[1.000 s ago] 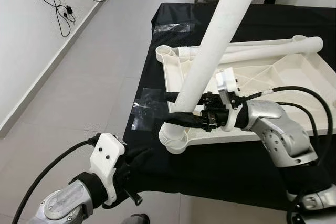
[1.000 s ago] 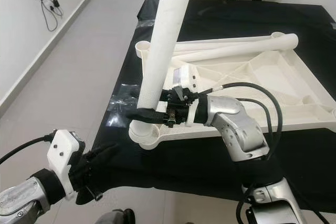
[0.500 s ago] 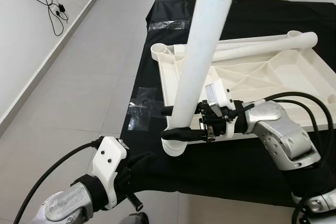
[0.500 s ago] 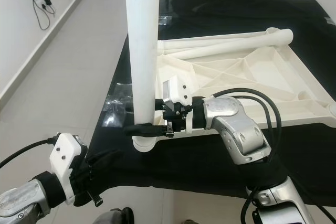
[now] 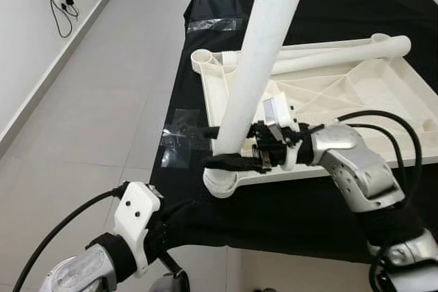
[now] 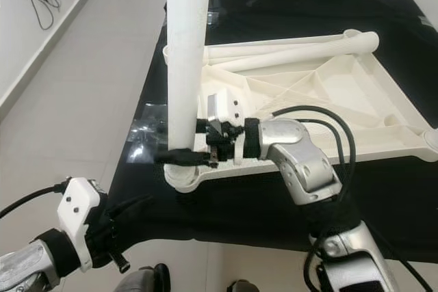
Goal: Building children table
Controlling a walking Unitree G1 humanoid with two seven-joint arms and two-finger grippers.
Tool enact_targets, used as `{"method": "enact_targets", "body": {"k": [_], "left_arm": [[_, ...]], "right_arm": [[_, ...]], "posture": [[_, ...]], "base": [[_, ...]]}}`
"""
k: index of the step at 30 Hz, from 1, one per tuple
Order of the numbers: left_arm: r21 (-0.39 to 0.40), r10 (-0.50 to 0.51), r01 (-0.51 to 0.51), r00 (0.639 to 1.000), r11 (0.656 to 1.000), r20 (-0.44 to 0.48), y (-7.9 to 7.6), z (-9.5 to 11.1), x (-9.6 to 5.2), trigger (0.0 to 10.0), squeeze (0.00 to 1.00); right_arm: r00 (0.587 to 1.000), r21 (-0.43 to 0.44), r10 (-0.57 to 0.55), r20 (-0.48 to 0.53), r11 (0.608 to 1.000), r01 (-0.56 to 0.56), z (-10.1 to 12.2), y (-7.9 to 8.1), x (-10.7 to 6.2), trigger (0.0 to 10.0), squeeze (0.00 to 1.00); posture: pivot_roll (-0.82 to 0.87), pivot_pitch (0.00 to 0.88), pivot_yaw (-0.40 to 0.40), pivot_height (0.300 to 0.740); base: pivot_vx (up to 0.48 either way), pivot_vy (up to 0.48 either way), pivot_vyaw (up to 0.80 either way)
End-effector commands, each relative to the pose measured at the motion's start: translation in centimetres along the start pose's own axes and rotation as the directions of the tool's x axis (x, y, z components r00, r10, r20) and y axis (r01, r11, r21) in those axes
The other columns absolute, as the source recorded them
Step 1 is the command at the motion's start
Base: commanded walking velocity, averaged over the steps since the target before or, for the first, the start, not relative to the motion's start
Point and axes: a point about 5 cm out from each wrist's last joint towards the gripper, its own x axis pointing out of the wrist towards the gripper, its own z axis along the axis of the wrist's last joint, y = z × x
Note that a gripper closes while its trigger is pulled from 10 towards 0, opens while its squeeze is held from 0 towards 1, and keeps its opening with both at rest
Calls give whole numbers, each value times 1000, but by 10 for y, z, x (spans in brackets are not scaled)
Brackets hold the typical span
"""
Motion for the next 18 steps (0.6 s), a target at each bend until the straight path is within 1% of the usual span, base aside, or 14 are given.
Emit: {"method": "enact_targets", "body": {"k": [1,6,9,12,13,15,18], "left_arm": [[27,10,-9,1000,1000,-28,-1,0,-5,10000,0],[78,34,-30,998,997,-50,2,1,-10,10000,0],[86,40,-36,998,996,-49,3,2,-11,10000,0],[98,48,-43,998,994,-43,6,4,-13,10000,0],[98,48,-43,998,994,-43,6,4,-13,10000,0],[93,38,-34,998,995,-40,6,5,-14,10000,0],[86,25,-21,999,996,-38,6,6,-14,10000,0]], "right_arm": [[999,-10,-36,-1,999,35,-1,-4,-1,10000,0],[999,2,-33,-15,999,33,-5,-3,-3,10000,0],[999,6,-30,-22,1000,31,-7,-3,-4,10000,0],[999,37,-4,-45,999,6,-13,-1,-11,10000,0],[999,37,-4,-45,999,6,-13,-1,-11,10000,0],[999,66,21,-46,998,-18,-14,2,-18,10000,0],[998,90,46,-41,995,-43,-13,5,-23,10000,0]], "posture": [[99,264,-30,740],[103,277,-30,740],[106,279,-29,740],[111,287,-24,740],[111,287,-24,740],[110,292,-17,740],[109,295,-13,740]], "base": [[0,0,0],[0,0,0],[0,0,0],[0,0,0],[0,0,0],[0,0,0],[0,0,0]]}}
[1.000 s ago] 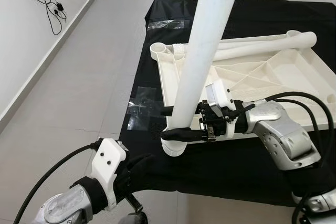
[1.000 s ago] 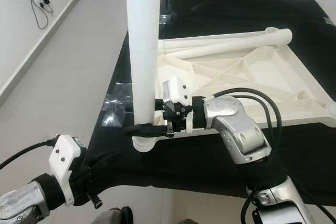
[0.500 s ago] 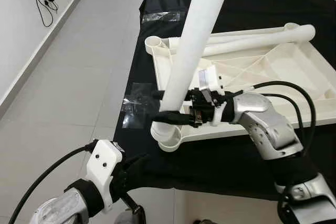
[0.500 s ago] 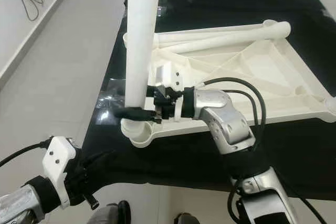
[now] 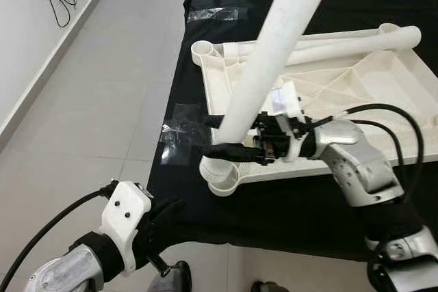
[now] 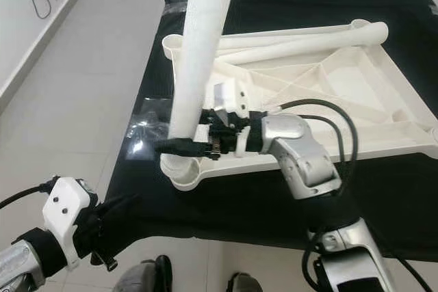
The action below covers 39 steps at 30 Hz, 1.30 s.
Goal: Building children table
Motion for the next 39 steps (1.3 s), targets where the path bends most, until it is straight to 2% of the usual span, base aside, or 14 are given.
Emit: {"method": "enact_targets", "body": {"k": [1,7,11,12,17,20,21,24,26,33,36,39], "left_arm": [[11,-17,17,1000,1000,-9,-1,2,-4,10000,0],[3,-29,29,1000,1000,-6,-1,2,-4,10000,0],[3,-33,33,999,999,-6,-1,2,-5,10000,0],[2,-34,34,999,999,-5,-1,2,-6,10000,0],[2,-34,34,999,999,-4,-1,2,-7,10000,0],[-1,-34,34,999,999,-2,0,2,-7,10000,0],[-1,-34,34,999,999,-2,0,2,-7,10000,0],[-5,-38,38,999,999,0,0,2,-8,10000,0],[-6,-39,39,999,999,1,0,2,-7,10000,0],[-8,-38,39,999,999,5,0,2,-7,10000,0],[-11,-38,38,999,999,12,0,2,-5,10000,0],[-13,-38,39,999,999,15,0,2,-5,10000,0]], "right_arm": [[999,73,0,-42,997,3,-15,4,-4,10000,0],[995,63,32,-95,998,-26,-21,7,-7,10000,0],[989,18,40,-141,999,-37,-25,4,-2,10000,0],[987,2,79,-142,997,-80,-22,3,3,10000,0],[976,-33,145,-161,988,-152,-16,3,10,10000,0],[950,-104,197,-241,968,-227,-10,3,16,10000,0],[950,-104,197,-241,968,-227,-10,3,16,10000,0],[914,-188,222,-339,936,-297,-4,0,21,10000,0],[903,-216,222,-369,924,-315,-2,-2,22,10000,0],[905,-234,227,-360,917,-323,7,-4,27,10000,0],[934,-259,87,-346,948,-184,10,-19,35,10000,0],[942,-254,32,-334,959,-122,10,-25,37,10000,0]], "posture": [[109,295,-13,740],[114,300,-5,740],[119,301,-2,740],[127,302,-1,740],[130,305,0,740],[128,307,0,740],[128,307,0,740],[125,308,-3,740],[125,308,-3,740],[121,306,-9,740],[116,306,-13,740],[114,305,-14,740]], "base": [[0,0,0],[0,0,0],[0,0,0],[0,0,0],[0,0,0],[0,0,0],[0,0,0],[0,0,0],[0,0,0],[0,0,0],[0,0,0],[0,0,0]]}}
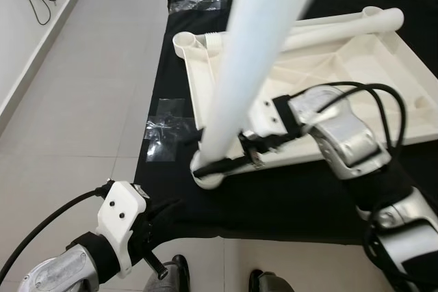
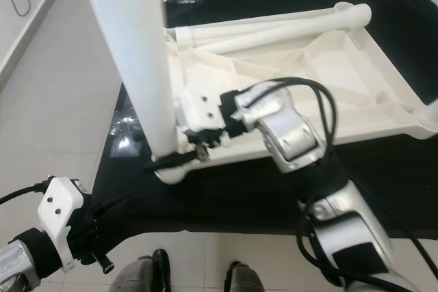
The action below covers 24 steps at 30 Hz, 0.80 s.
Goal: Building children table
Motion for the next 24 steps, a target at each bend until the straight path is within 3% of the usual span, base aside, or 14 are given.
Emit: {"method": "enact_targets", "body": {"k": [1,5,13,20,24], "left_arm": [[-6,-11,11,1000,1000,-6,-3,-1,-2,10000,0],[-12,-14,14,1000,1000,-2,-3,-1,-1,10000,0],[-19,-20,20,1000,1000,1,-4,-2,-1,10000,0],[-24,-23,24,1000,999,4,-6,-2,0,10000,0],[-28,-28,28,1000,999,6,-6,-2,0,10000,0]], "right_arm": [[993,70,-52,-110,996,60,-22,0,-2,10000,0],[989,140,-120,-89,981,131,-21,-6,1,10000,0],[982,160,-152,-109,973,169,-23,-8,2,10000,0],[986,94,-112,-124,988,124,-19,-6,-1,10000,0],[986,110,-114,-123,986,128,-16,-12,-4,10000,0]], "posture": [[114,305,-14,740],[109,302,-13,740],[108,297,-15,740],[112,295,-17,740],[114,292,-20,740]], "base": [[0,0,0],[0,0,0],[0,0,0],[0,0,0],[0,0,0]]}}
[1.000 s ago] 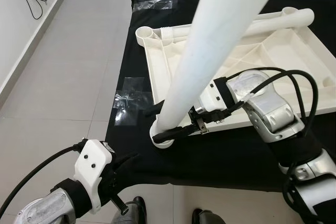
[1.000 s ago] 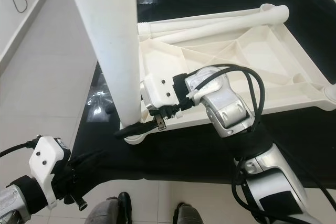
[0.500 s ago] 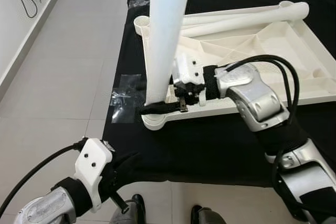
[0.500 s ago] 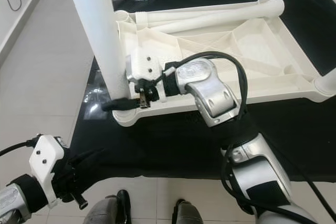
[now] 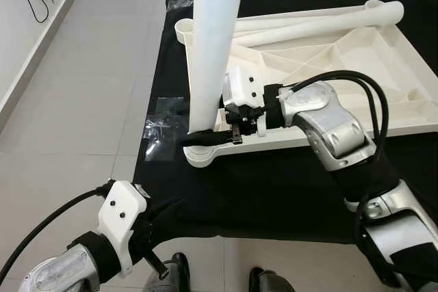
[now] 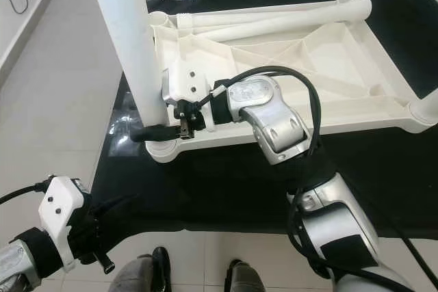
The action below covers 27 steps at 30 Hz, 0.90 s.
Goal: Building children table
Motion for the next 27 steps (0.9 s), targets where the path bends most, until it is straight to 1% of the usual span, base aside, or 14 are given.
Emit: {"method": "enact_targets", "body": {"k": [1,3,7,8,10,12,14,17,19,23,24,25,26,27], "left_arm": [[-17,-19,19,1000,1000,4,-5,-1,-1,10000,0],[-19,-20,20,1000,1000,6,-5,-1,0,10000,0],[-19,-22,22,1000,1000,8,-5,0,0,10000,0],[-21,-25,26,1000,999,11,-6,0,0,10000,0],[-21,-25,26,1000,999,11,-6,0,0,10000,0],[-22,-28,28,1000,999,13,-6,1,0,10000,0],[-23,-29,29,999,999,14,-6,1,1,10000,0],[-23,-29,29,999,999,16,-6,1,1,10000,0],[-24,-28,29,999,999,19,-6,1,1,10000,0],[-24,-28,28,999,999,20,-6,2,1,10000,0],[-25,-27,27,999,999,21,-6,2,1,10000,0],[-25,-27,27,999,999,21,-6,2,1,10000,0],[-25,-27,27,999,999,21,-6,2,1,10000,0],[-26,-27,27,999,999,21,-6,2,1,10000,0]], "right_arm": [[994,45,-32,-108,998,37,-17,-2,-7,10000,0],[998,93,-41,-48,995,46,-13,-6,-3,10000,0],[996,146,-84,2,986,83,-11,-10,3,10000,0],[983,242,-180,36,956,166,-13,-18,9,10000,0],[983,242,-180,36,956,166,-13,-18,9,10000,0],[971,299,-236,32,929,216,-16,-22,13,10000,0],[968,310,-250,20,922,231,-19,-23,13,10000,0],[968,311,-251,12,921,235,-21,-22,13,10000,0],[974,280,-227,-4,935,219,-26,-16,13,10000,0],[977,265,-214,-13,941,210,-28,-13,13,10000,0],[979,220,-200,-27,955,201,-29,-11,13,10000,0],[979,220,-200,-27,955,201,-29,-11,13,10000,0],[981,159,-187,-45,968,192,-29,-8,12,10000,0],[983,68,-177,-47,981,179,-26,-5,12,10000,0]], "posture": [[114,292,-20,740],[114,296,-21,740],[116,298,-23,740],[115,299,-25,740],[115,299,-25,740],[112,302,-27,740],[110,303,-30,740],[111,304,-31,740],[111,306,-34,740],[110,307,-33,740],[110,308,-32,740],[110,308,-32,740],[110,308,-32,740],[110,307,-30,740]], "base": [[0,0,0],[0,0,0],[0,0,0],[0,0,0],[0,0,0],[0,0,0],[0,0,0],[0,0,0],[0,0,0],[0,0,0],[0,0,0],[0,0,0],[0,0,0],[0,0,0]]}}
